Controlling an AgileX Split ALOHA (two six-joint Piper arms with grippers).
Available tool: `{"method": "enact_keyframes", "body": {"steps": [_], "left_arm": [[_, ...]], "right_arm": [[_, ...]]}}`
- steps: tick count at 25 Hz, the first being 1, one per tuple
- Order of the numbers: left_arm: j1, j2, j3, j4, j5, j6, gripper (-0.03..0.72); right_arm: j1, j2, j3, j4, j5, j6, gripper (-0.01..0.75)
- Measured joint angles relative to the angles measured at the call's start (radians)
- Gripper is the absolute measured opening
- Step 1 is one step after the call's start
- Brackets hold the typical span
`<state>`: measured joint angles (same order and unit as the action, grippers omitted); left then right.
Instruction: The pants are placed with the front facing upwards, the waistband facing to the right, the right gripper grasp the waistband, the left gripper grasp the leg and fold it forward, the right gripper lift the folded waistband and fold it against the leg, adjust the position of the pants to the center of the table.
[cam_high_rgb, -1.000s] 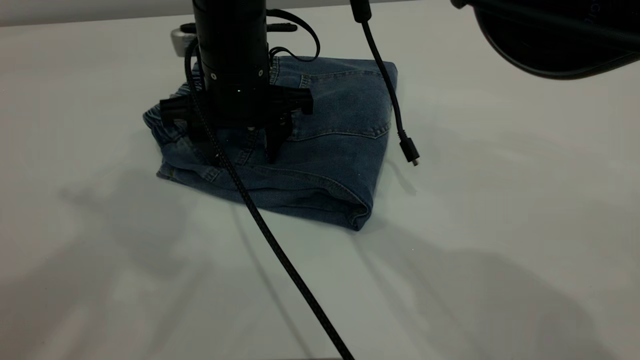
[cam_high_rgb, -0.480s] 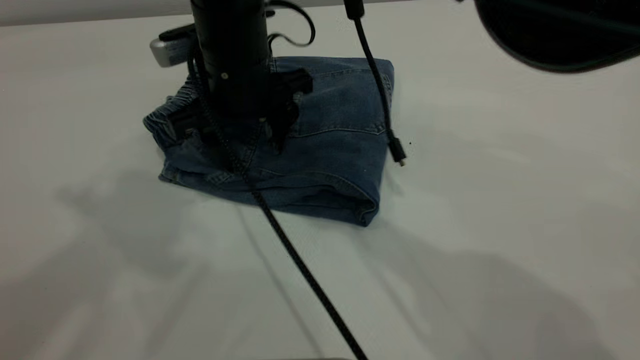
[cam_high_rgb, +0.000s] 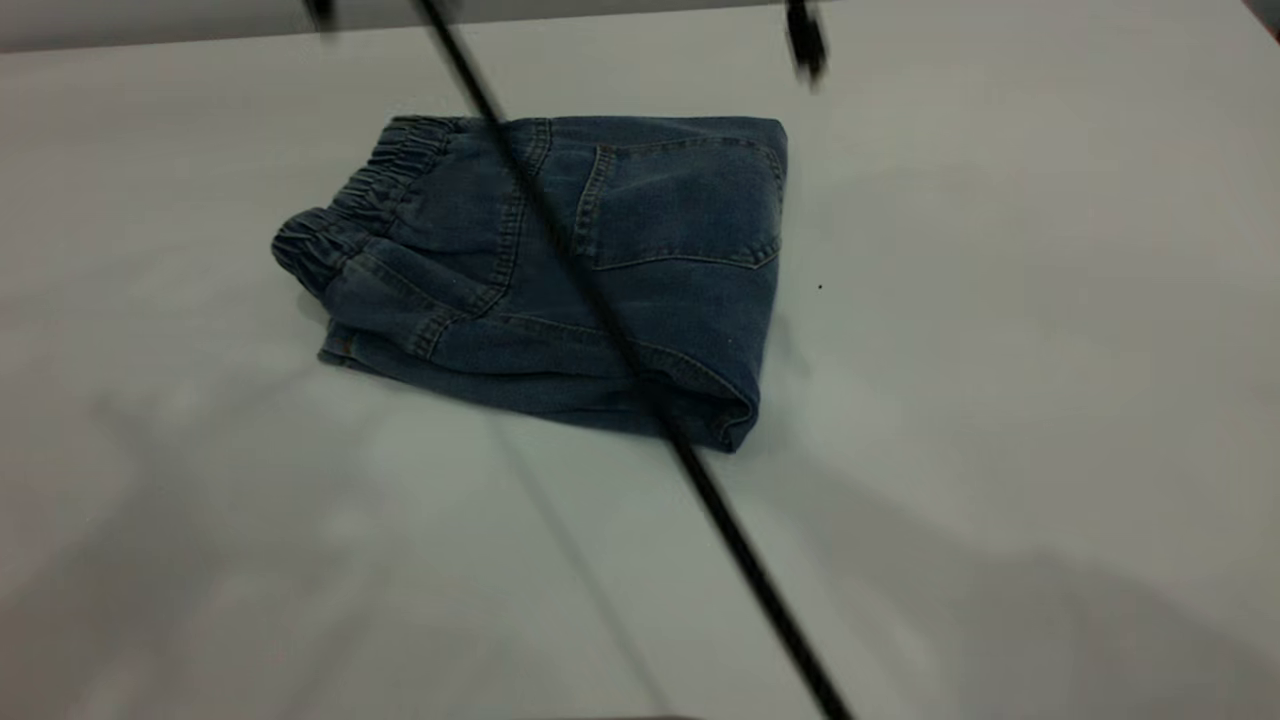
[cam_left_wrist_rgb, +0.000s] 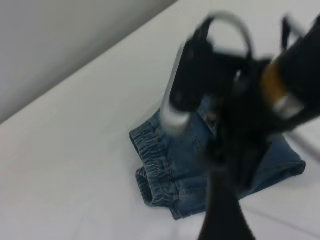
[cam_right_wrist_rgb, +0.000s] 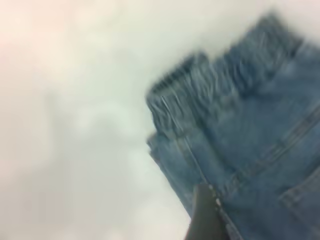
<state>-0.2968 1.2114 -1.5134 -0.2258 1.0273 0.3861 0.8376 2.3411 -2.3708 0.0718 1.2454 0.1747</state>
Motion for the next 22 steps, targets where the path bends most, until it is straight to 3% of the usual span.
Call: {"method": "enact_keyframes", "body": {"steps": [7,11,17,22], "left_arm": [[0.0,-0.181,0.0,0.0,0.123,0.0,0.41],[0.0,-0.293,0.0,0.0,0.13,0.0,0.41],[0.0,-0.425,0.019,0.0,0.131,-0.054,0.41],[0.0,-0.534,0.174,0.05,0.131,-0.141,0.41]], "right_arm": [[0.0,-0.372,0.0,0.03,0.018,-0.112,0.462],[0.0,-0.598,0.056,0.029,0.02,-0.161,0.462],[0.0,-0.961,0.408,-0.059,0.025,-0.175,0.462],[0.0,-1.251,0.77,-0.143,0.03,-0.114,0.462]]}}
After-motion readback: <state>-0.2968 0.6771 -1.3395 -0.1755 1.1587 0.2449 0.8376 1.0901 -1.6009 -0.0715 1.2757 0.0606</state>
